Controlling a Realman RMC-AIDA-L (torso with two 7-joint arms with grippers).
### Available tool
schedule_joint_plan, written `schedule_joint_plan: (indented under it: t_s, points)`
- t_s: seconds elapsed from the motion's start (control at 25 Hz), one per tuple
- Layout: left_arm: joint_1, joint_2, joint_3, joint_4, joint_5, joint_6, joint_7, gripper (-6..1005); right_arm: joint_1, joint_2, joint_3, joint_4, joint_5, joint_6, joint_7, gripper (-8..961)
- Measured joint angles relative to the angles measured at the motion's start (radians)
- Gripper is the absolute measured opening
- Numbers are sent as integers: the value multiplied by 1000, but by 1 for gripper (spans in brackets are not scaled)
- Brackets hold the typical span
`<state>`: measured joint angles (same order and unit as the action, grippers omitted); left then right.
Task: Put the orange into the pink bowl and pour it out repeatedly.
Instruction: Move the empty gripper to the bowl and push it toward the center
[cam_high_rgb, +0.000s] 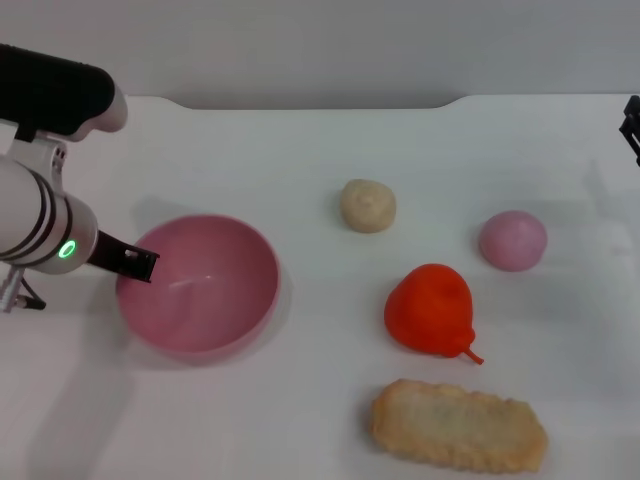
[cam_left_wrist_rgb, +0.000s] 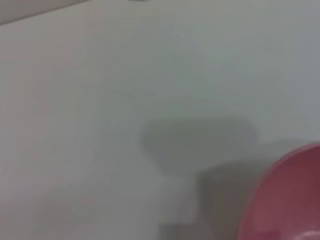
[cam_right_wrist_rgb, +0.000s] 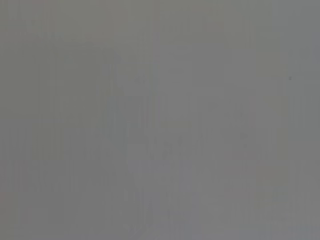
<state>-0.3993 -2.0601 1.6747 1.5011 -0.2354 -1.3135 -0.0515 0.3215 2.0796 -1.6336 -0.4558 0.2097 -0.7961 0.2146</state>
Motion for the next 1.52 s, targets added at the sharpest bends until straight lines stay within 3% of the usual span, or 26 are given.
schedule_joint_plan:
  t_s: [0.2,1.0,1.52]
  points:
    - [-19,0,3,-5,4,-4,0,61,-2,-1,0,0,0,0,0,739]
    - [-38,1,39,12,8,19,22,61,2,-4,-1,-3,0,6,-3,738]
    - [-37,-2,-50,93,3,144,1,42,19,-5,-31,-20,-1,91,-2,739]
